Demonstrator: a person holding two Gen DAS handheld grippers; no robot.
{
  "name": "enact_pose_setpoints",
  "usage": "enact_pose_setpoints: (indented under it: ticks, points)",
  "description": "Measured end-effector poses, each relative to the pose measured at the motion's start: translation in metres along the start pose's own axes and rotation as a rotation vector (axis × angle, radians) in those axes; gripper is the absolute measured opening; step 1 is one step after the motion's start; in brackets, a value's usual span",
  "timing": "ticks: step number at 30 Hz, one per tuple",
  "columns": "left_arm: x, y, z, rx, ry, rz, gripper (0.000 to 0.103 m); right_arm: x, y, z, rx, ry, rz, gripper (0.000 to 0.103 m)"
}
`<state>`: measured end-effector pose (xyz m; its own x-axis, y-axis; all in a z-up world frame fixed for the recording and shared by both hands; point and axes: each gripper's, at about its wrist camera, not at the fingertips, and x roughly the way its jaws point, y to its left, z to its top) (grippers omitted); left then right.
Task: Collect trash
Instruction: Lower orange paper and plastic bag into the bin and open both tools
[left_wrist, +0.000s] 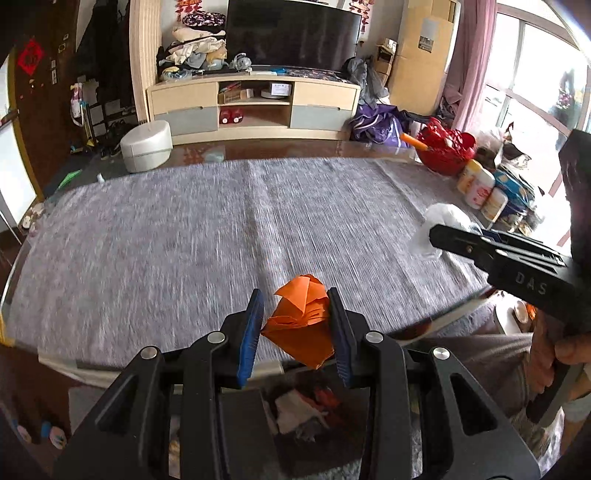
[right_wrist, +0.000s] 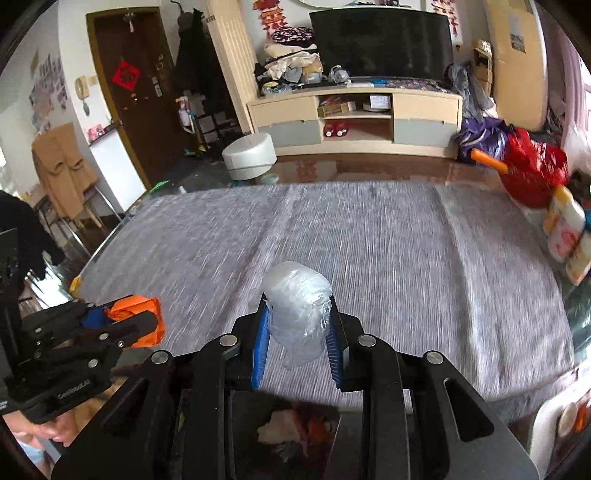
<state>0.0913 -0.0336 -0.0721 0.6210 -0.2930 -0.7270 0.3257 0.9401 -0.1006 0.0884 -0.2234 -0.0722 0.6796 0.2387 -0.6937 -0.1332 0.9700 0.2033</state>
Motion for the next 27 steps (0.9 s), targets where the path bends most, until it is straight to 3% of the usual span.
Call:
enact_pose_setpoints:
  ticks: [12, 22, 27]
  points:
    - [0.017, -0.012, -0.084, -0.028, 0.08, 0.01, 0.033, 0.019, 0.0, -0.075, 0.046, 0.114, 0.035, 0.028]
    - [0.056, -0.014, -0.132, -0.039, 0.229, -0.006, 0.033, 0.062, -0.003, -0.133, 0.092, 0.267, 0.02, 0.028]
    - [0.073, -0.016, -0.148, -0.042, 0.294, -0.027, 0.033, 0.075, 0.0, -0.145, 0.071, 0.308, -0.001, 0.028]
